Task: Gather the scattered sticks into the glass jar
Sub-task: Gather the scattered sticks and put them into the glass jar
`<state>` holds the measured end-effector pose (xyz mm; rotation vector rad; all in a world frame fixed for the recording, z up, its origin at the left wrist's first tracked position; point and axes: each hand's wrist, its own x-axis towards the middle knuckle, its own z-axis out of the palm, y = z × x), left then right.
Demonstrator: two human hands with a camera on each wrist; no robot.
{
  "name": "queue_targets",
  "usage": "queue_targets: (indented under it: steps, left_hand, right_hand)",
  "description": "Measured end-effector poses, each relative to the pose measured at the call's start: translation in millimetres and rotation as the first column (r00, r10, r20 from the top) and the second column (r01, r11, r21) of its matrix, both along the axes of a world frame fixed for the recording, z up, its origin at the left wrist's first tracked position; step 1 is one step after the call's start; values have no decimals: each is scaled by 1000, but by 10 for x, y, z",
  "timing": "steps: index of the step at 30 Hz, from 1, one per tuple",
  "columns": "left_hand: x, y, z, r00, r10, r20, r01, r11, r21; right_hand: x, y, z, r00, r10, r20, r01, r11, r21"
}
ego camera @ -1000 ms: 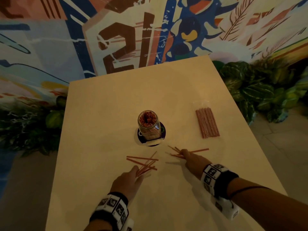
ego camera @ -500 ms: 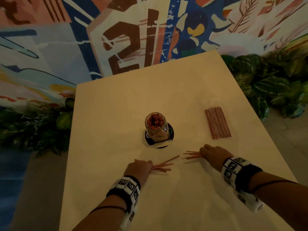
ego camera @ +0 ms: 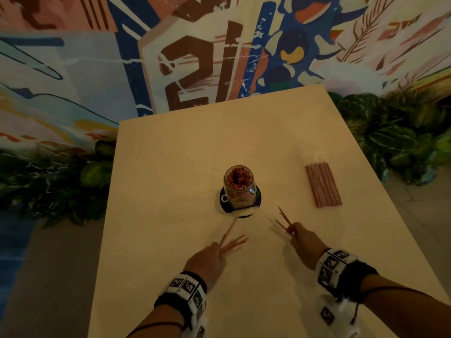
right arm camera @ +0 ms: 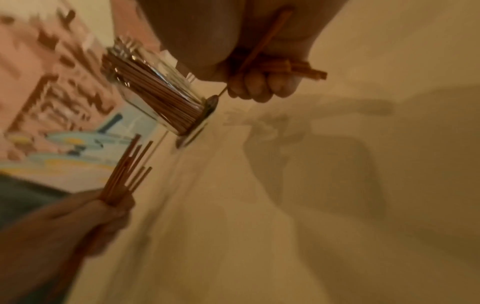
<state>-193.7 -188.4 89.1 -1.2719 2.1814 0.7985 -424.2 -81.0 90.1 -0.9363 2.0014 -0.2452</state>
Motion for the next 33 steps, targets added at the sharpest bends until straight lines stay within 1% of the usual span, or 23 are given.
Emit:
queue_targets:
  steps: [2,3,4,5,7,8,9,11,12,13,14,17,18,19,21,22,24,26,27,29,31,32,33]
  left_hand:
    - [38,52,91,973,163,-166,-152,985,78]
    - [55,80,133,932,258,-254,-231,964,130]
    - [64,107,171,873,360,-329,-307,930,203]
    - [65,136,216,799,468,-377,-375,879,295]
    - [32,190,316,635,663,-398,-465,739,488]
    - [11,206,366,567,725,-391,-478,677,560]
    - [-14,221,420,520,760,-390,-473,637,609]
    - [-64,250,525,458,791,-405,-419,594,687]
    - [-89,267,569,440,794,-420,-382,588,713]
    - [-109,295,593,430,787,-441,-348,596,724]
    - [-126,323,602,429,776,-462,-317,608,728]
    - [-171,396,634,470,731,-494,-312,662,682]
    - [-192,411,674,495,699,-517,-304,696,650]
    - [-213,428,711,535,631,-561,-278,759,589]
    - [-258,472,801,621,476,-622,-210,866,453]
    - [-280,484,851,651,425,-629,-198,895,400]
    - [-324,489,889,683,389,-618,-193,912,362]
    - [-347,484,858,699,410,-586,-236,906,352]
    - [-355,475,864,684,463,-563,-273,879,391]
    - [-344,478,849,644,549,-533,-323,827,461]
    - [-328,490,897,582,635,-509,-341,758,555]
    - [-316,497,916,546,675,-496,-341,720,605]
    - [-309,494,910,507,718,-476,-349,677,648]
  right_hand:
    - [167,-40,1,995,-75,65,78,996,-43]
    - [250,-78,19,991,-92,98,97,994,-53]
    - [336,-121,38,987,-98,129,107,992,-63]
    - [416,-166,68,981,-110,159,124,989,-83]
    - [567,-265,207,961,-152,230,187,972,-141]
    - [643,-312,306,943,-180,279,231,959,-162]
    - [715,-358,410,917,-211,340,277,948,-159]
    - [839,-429,586,839,-254,481,358,924,-136]
    - [894,-445,655,795,-261,548,387,913,-127]
    - [940,-453,703,758,-256,600,408,904,-130]
    - [980,-444,726,742,-236,627,413,898,-151]
    - [1048,-406,767,765,-169,622,403,879,-256]
    - [1070,-393,767,762,-163,627,415,865,-280]
    - [1092,-381,762,760,-169,628,435,850,-298]
    - [1126,-370,734,803,-222,554,453,831,-323]
    - [1134,-368,725,819,-260,512,464,825,-322]
    - [1125,-376,706,820,-318,476,496,810,-313]
    - [1094,-383,694,826,-347,444,503,810,-302]
    - [1074,-390,680,820,-368,438,516,806,-289]
    - [1033,-406,658,782,-443,439,579,777,-248]
    - [980,-424,647,709,-530,466,665,722,-190]
    - [951,-425,657,649,-566,508,715,683,-153]
    - [926,-422,673,568,-592,572,768,631,-109]
